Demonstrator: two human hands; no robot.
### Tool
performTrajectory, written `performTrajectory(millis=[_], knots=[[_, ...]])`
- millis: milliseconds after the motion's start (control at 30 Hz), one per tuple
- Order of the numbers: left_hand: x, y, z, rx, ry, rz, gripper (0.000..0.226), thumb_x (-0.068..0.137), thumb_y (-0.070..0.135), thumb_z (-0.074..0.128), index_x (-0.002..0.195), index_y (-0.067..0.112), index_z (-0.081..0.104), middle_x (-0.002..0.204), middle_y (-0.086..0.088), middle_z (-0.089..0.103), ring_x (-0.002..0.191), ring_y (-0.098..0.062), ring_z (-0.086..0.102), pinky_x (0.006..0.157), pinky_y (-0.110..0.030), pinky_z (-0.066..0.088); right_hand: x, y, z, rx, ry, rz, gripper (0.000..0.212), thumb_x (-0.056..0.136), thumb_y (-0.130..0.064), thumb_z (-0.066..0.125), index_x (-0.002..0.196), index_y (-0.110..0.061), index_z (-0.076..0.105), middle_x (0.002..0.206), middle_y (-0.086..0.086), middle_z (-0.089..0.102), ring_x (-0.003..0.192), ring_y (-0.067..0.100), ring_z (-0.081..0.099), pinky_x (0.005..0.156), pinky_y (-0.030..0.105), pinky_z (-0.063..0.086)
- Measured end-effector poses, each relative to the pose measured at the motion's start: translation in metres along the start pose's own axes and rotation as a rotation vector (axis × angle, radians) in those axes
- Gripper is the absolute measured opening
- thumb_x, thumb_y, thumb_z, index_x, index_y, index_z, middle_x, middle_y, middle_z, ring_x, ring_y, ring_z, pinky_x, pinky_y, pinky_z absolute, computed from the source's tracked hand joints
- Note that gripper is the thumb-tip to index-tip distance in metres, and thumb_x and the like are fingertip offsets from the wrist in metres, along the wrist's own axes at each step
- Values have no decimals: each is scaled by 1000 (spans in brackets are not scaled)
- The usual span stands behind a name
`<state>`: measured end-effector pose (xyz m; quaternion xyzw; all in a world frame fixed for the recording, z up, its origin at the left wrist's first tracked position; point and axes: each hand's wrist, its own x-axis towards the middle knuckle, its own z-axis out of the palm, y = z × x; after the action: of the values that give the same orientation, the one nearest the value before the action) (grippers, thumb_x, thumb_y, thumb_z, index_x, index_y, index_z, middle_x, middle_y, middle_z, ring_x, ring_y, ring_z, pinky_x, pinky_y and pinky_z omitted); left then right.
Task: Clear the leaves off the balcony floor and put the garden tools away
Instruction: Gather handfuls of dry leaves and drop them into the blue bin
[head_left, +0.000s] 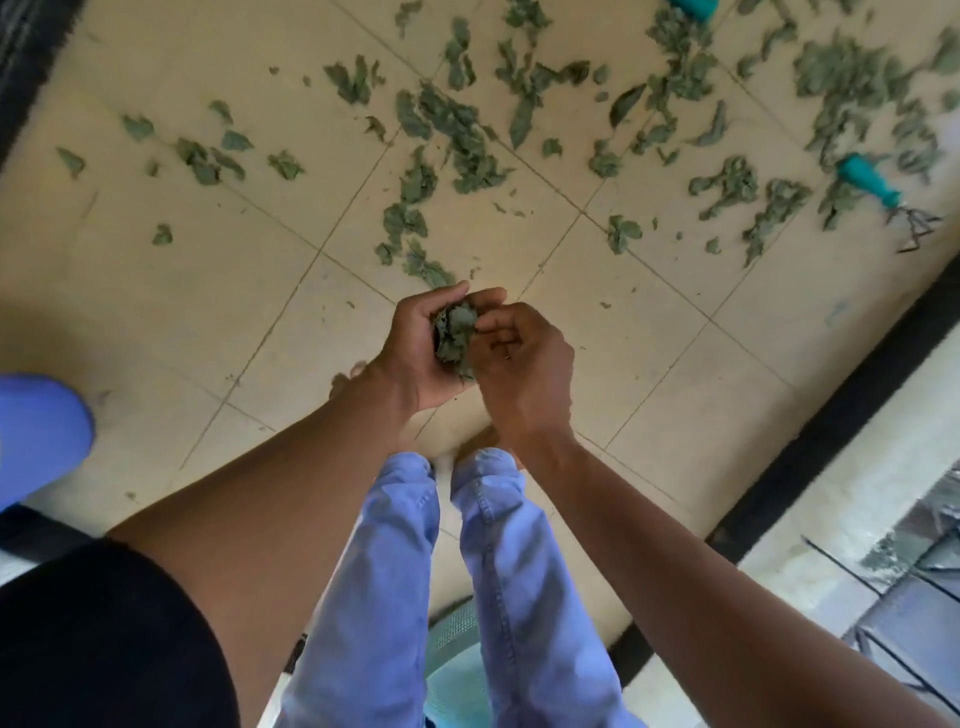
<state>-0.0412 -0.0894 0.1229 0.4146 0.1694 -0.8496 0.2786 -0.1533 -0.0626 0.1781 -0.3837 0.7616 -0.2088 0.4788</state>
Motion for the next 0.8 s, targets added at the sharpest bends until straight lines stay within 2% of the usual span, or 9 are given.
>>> performTrajectory(millis=[100,200,300,400,533,667,800], knots=[[-2,3,-25,-33,37,25,40,100,37,50,88,7,73,77,-8,68,73,-24,66,74,-32,53,-5,8,27,-273,-60,-103,18,89,-15,63,96,-21,77,94,1,69,77,10,59,64,6,37],[-5,6,-50,-73,54,58,36,98,36,52,77,11,65,70,-5,64,69,-23,63,73,-32,47,-9,7,45,-317,-56,-220,19,89,-12,60,94,-20,77,95,4,60,71,6,48,64,3,35],[-4,13,-74,-171,43,71,31,96,34,55,74,13,61,78,-5,62,76,-22,59,77,-31,44,3,5,53,-281,7,-361,21,84,-8,58,92,-20,74,92,0,61,71,10,55,66,9,38],[1,22,-107,-193,44,105,37,99,36,49,74,12,60,78,-6,55,70,-20,52,66,-26,41,39,23,68,-321,7,-369,24,81,-10,53,93,-19,71,92,-3,67,76,14,61,70,27,46],[12,27,-154,-205,86,152,36,100,36,46,75,12,59,79,-5,52,67,-19,49,61,-24,42,90,74,100,-592,-194,-289,30,81,-7,59,103,-23,69,99,-1,66,83,18,63,74,32,53],[23,25,-190,-264,124,184,33,100,36,45,79,12,56,80,-6,52,67,-20,49,61,-25,42,116,119,130,-850,-354,-324,38,84,-9,66,119,-24,62,117,7,60,92,30,66,75,38,58],[27,22,-211,-337,128,200,33,99,36,46,78,12,56,78,-6,52,67,-20,49,60,-25,42,123,140,150,-1012,-394,-349,46,89,-14,64,132,-21,50,124,17,50,89,41,64,68,40,55]])
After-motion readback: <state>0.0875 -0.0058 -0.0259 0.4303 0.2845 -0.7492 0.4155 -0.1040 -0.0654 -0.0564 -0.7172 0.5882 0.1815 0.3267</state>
